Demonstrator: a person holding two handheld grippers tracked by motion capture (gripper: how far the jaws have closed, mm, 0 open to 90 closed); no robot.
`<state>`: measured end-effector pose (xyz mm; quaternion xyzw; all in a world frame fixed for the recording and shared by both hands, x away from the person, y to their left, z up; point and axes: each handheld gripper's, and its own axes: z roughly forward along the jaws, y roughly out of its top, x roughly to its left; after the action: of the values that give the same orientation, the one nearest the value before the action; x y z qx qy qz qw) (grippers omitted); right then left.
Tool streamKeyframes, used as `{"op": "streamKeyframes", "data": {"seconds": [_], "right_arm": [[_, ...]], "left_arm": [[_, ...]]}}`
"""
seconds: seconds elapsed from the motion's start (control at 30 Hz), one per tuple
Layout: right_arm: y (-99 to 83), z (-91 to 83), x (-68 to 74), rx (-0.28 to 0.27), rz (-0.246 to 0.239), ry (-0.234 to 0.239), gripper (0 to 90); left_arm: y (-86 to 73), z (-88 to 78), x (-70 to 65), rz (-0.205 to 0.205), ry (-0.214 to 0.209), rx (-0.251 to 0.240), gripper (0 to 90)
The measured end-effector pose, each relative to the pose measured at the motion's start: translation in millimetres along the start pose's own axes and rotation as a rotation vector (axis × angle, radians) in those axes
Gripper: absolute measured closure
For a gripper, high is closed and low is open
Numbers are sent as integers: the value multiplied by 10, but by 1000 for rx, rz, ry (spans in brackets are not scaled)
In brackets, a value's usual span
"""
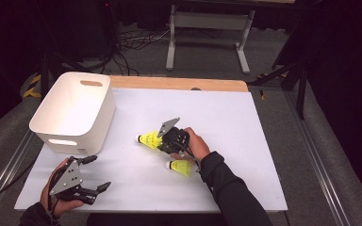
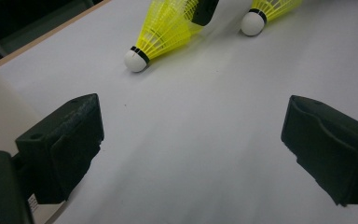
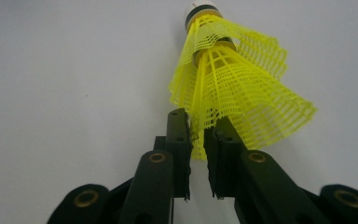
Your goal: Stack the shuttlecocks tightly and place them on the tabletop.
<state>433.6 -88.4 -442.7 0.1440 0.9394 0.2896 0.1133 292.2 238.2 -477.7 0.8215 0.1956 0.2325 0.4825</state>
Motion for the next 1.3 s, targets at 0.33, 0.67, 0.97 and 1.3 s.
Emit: {"op": "streamKeyframes", "data": {"seconds": [0.33, 0.67, 0.97, 1.3], "right_arm": [[-9, -50, -8, 15, -1, 4, 696], [-27, -227, -15, -45, 29, -46, 639], [-48, -378, -4, -104, 44, -70, 589], [-115, -602, 37, -189, 76, -121, 494]], "left_arm": [[-1, 2, 3, -1, -1, 0, 62], [1, 4, 1, 1, 0, 2, 62], [1, 7, -3, 2, 2, 3, 62], [1, 11, -7, 2, 5, 5, 62]]}}
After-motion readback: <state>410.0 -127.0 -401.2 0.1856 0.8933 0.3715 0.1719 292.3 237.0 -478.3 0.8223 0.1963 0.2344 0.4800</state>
